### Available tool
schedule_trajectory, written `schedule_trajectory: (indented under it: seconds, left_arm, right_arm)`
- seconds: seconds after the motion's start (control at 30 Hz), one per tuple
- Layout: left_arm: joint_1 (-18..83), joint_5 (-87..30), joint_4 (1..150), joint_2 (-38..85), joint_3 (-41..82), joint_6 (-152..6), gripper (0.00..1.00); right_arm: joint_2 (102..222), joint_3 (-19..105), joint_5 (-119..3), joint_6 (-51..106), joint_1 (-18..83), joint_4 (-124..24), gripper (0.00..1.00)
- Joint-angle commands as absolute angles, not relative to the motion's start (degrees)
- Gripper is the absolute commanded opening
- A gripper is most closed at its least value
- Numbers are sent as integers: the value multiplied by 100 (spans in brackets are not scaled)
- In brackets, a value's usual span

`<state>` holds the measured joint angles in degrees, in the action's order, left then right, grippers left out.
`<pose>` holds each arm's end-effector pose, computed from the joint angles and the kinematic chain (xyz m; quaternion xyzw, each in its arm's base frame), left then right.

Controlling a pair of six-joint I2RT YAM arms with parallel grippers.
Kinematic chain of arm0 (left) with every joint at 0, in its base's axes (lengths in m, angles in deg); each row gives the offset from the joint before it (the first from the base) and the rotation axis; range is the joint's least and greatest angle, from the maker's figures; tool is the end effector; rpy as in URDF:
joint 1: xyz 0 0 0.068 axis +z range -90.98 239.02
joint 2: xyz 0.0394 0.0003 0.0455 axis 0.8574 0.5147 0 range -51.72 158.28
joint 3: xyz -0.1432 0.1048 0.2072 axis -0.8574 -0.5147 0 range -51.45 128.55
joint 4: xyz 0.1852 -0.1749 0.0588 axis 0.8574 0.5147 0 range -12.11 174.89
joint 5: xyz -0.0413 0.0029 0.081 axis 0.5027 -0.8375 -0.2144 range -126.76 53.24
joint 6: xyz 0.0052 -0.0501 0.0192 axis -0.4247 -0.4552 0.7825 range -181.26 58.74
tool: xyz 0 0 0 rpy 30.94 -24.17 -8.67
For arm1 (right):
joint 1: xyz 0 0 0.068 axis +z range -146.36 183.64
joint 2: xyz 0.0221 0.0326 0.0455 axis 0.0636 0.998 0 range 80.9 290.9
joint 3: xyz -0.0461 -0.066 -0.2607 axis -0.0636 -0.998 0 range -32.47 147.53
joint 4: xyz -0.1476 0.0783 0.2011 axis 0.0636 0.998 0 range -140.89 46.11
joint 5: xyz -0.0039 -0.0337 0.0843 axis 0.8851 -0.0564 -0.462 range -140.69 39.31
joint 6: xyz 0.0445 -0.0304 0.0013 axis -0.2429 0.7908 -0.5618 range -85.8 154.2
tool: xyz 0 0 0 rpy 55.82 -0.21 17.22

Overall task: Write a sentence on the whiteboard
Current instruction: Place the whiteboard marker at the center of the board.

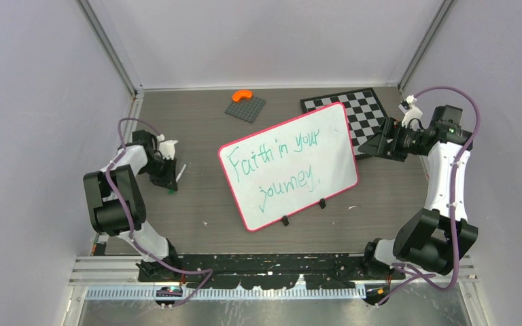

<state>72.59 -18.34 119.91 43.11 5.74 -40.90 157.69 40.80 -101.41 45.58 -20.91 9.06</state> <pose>0.2868 0.0576 0.1683 0.0727 0.9805 -0.1265 0.1316 0.2398 -0.0792 0.3291 0.0033 0.8850 0.3326 0.3258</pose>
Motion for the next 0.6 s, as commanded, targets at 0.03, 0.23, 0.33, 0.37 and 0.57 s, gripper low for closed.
schedule_trajectory:
  seconds: [0.03, 0.23, 0.33, 0.37, 0.57]
  left_arm:
    - [7117, -2339, 11647, 4483, 716, -3923, 20]
    - [7082, -2375, 11922, 4402, 774, -3700, 42]
    - [7086, -2240, 12188, 4188, 884, -3658, 50]
    - [7085, -2178, 12315, 4095, 953, -3653, 54]
    - [7081, -1865, 13302, 3638, 2010, -3628, 73]
  right_arm:
    - [15590, 4022, -9781, 4848, -2131, 642, 83]
    - [15629, 4140, -9626, 5127, -2141, 815, 86]
    - [15627, 4200, -9499, 5321, -2149, 904, 86]
    - [15618, 4212, -9453, 5377, -2149, 928, 86]
    - [15721, 4714, -9271, 5662, -2182, 1305, 88]
